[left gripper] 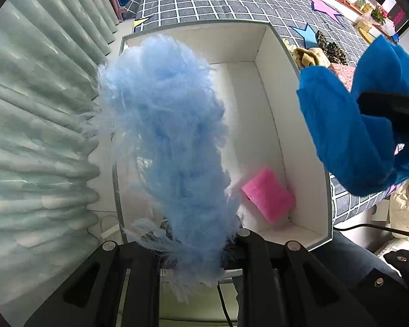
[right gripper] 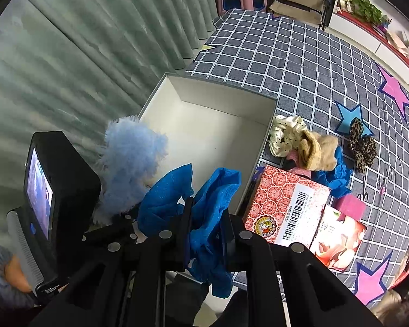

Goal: Organize soft objects
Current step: 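Open the left tool to drop the boa while the right tool drops the gloves into the box, then grasp the tan sock with the left tool while the right tool grasps the leopard-print fabric, then carry the tan sock and leopard-print fabric over the white box with both tools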

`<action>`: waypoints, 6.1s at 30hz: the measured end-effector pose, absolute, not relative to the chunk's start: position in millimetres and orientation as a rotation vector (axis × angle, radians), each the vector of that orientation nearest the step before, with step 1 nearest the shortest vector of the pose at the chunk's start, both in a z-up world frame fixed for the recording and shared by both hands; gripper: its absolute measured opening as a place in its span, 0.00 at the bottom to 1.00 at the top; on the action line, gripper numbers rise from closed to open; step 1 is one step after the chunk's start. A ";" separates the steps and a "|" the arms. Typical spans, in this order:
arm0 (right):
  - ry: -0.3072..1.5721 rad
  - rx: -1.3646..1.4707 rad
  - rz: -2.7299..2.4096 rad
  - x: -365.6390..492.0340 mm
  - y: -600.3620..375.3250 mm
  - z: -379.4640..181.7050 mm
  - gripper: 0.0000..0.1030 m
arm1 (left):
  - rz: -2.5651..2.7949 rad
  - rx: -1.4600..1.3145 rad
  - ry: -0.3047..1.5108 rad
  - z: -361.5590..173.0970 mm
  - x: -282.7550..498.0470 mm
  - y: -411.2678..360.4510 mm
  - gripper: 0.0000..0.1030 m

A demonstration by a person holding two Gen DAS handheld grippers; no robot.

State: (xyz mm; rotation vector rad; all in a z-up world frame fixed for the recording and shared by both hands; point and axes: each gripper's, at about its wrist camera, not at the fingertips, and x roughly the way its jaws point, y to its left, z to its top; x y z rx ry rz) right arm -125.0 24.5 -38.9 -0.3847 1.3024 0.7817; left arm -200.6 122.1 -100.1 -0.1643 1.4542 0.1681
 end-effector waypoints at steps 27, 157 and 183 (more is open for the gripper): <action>1.293 -0.217 0.406 -8.0 -80.0 -42.3 0.93 | 0.160 -0.240 1.389 -111.3 -171.5 117.6 1.00; 1.451 0.195 0.237 -55.0 -273.1 -94.3 0.19 | -0.501 0.250 1.357 -43.4 -70.6 -130.8 0.17; 1.324 0.072 0.354 -98.6 -179.3 -45.3 0.19 | -0.130 -0.030 1.263 -11.3 -125.9 27.1 0.17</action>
